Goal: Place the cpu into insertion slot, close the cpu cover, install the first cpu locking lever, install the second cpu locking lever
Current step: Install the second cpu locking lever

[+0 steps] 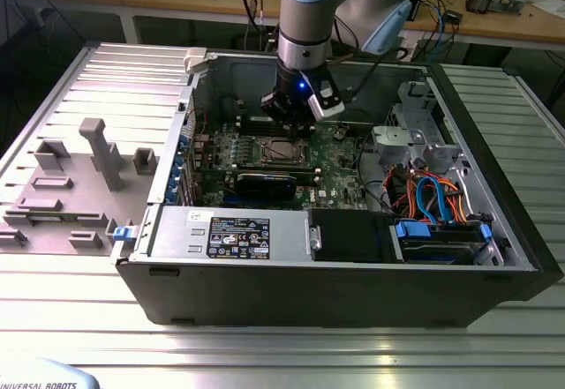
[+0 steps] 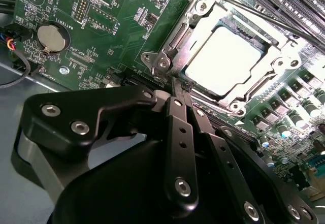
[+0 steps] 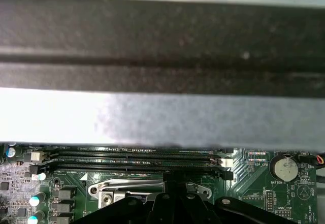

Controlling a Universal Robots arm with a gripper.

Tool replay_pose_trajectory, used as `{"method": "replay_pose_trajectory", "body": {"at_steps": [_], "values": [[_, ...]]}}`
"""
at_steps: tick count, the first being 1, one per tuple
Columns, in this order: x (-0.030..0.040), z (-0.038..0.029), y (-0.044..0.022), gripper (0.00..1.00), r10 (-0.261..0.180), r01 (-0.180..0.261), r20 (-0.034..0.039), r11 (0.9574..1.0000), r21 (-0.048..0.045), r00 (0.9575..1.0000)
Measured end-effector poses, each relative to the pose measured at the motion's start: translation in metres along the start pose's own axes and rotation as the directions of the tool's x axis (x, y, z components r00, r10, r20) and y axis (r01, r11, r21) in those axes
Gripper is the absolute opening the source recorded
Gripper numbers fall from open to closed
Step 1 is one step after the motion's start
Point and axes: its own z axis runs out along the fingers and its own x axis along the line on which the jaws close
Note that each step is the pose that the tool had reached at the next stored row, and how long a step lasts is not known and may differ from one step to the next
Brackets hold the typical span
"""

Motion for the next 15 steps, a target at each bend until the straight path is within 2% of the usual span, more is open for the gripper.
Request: {"method": "replay_pose_trajectory", "body": {"at_steps": [5,15], "values": [[0.0,-0.001,0.0,0.11,0.0,0.0,-0.0001,1.0,0.0001,1.0],[-0.0001,-0.0075,0.0007,0.11,0.0,0.0,0.0,1.0,0.0,1.0]]}}
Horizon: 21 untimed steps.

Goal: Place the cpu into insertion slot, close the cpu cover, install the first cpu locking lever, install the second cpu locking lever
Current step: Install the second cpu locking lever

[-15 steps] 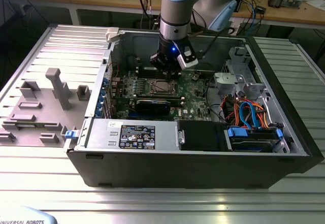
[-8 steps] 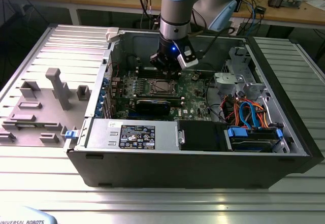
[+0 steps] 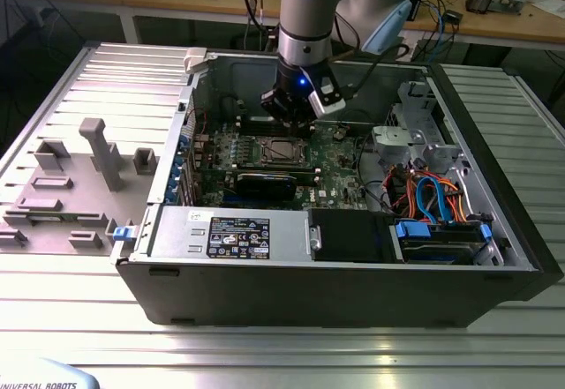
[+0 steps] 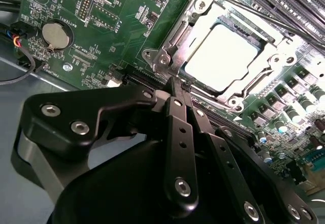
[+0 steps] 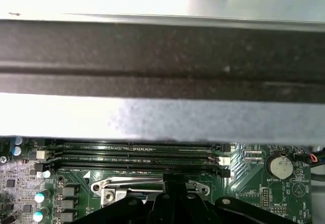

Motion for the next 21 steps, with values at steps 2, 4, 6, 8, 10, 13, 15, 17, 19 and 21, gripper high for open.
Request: {"method": "replay_pose_trajectory", "body": {"at_steps": [2,4,6,8,10,13,15,17,19,21], "values": [[0.0,-0.0013,0.0001,0.11,0.0,0.0,0.0,1.0,0.0,1.0],[0.0,-0.003,0.0003,0.11,0.0,0.0,0.0,1.0,0.0,1.0],[-0.0001,-0.0058,0.0005,0.11,0.0,0.0,0.0,1.0,0.0,1.0],[-0.0002,-0.0085,0.0008,0.11,0.0,0.0,0.0,1.0,-0.0001,1.0],[-0.0002,-0.0121,0.0011,0.11,0.0,0.0,0.0,1.0,0.0001,1.0],[-0.0002,-0.013,0.0008,0.11,0.003,-0.003,0.0003,1.0,-0.0001,1.0],[-0.0002,-0.0132,-0.0004,0.11,0.011,-0.011,0.0009,0.9999,0.0001,0.9999],[-0.0003,-0.0133,-0.0015,0.11,0.014,-0.014,0.0012,0.9999,0.0002,0.9999],[-0.0003,-0.0133,-0.0023,0.11,0.016,-0.016,0.0015,0.9999,0.0001,0.9999],[-0.0003,-0.0134,-0.0025,0.11,0.016,-0.016,0.0013,0.9999,0.0003,0.9999]]}}
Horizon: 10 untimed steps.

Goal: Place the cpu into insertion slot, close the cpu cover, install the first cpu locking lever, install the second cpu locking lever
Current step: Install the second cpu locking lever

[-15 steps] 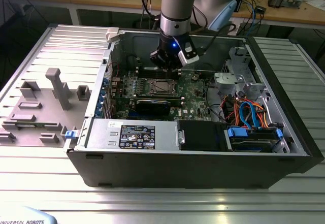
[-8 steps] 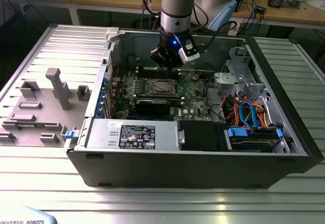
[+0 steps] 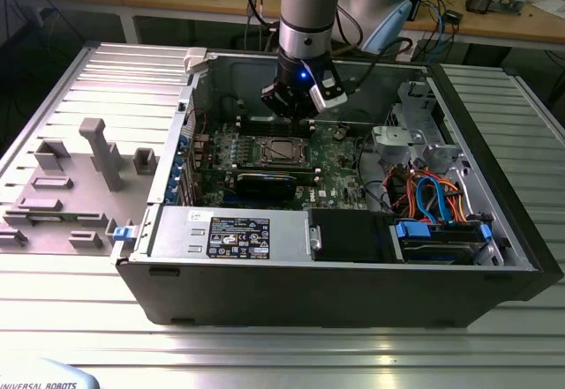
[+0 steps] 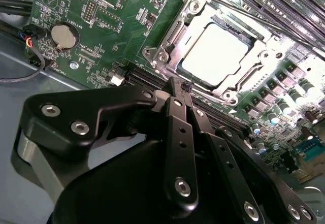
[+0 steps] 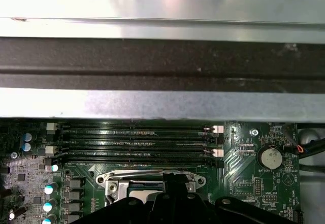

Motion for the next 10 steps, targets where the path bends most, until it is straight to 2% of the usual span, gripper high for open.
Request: {"method": "replay_pose_trajectory", "body": {"at_steps": [10], "values": [[0.0,-0.0006,-0.0002,0.11,0.0,0.0,0.0001,1.0,-0.0002,1.0]]}}
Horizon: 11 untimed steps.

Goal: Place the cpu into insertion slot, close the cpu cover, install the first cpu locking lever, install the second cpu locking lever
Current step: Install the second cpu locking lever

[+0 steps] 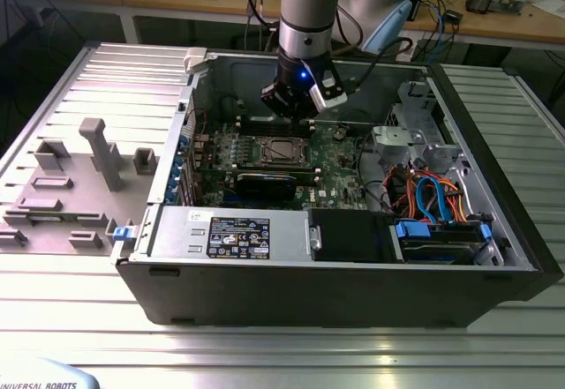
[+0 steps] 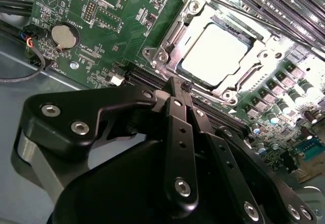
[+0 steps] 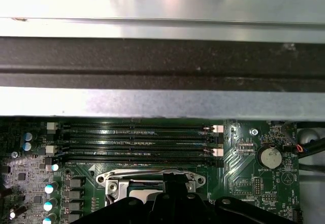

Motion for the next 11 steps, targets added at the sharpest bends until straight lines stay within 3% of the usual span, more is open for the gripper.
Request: {"method": "replay_pose_trajectory", "body": {"at_steps": [11], "values": [[0.0,-0.0013,0.0001,0.11,0.0,0.0,-0.0002,1.0,0.0004,1.0]]}}
